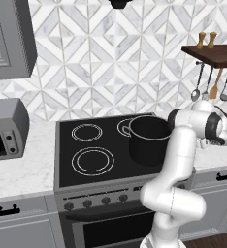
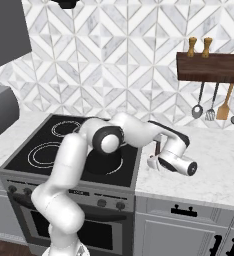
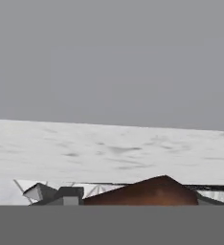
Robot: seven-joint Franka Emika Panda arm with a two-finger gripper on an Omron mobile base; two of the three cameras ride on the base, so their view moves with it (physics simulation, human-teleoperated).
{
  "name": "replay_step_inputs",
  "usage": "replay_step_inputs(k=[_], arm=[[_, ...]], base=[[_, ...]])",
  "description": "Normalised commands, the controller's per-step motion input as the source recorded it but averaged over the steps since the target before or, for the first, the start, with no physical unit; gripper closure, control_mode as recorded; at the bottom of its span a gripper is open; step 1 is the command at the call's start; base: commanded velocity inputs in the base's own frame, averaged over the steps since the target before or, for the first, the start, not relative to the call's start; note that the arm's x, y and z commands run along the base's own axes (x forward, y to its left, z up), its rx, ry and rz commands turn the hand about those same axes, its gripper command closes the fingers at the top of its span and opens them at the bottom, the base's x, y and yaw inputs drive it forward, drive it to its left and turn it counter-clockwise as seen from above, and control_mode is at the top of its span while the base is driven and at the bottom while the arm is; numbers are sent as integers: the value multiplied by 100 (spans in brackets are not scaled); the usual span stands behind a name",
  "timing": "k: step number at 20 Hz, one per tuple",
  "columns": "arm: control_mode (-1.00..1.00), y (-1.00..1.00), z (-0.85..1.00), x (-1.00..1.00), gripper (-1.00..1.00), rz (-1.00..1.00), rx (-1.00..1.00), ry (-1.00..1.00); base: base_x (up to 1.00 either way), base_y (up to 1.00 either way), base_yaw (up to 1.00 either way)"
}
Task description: Put the onion and lime in the pot. Retrieve the spatula and lightly stir the vegetables in the pot.
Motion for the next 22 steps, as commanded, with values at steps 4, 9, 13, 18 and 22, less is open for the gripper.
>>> replay_step_inputs(k=[4, 9, 13, 18, 22], arm=[[-100, 0, 27, -13, 100, -2, 0, 0], [-100, 0, 94, -45, 100, -3, 0, -10], [-100, 0, 100, -57, 100, -1, -9, -17], [-100, 6, 100, -56, 100, 0, -26, -18], [-100, 20, 100, -49, 100, 0, -41, -17]], base=[[0, 0, 0], [0, 0, 0], [0, 0, 0], [0, 0, 0], [0, 0, 0]])
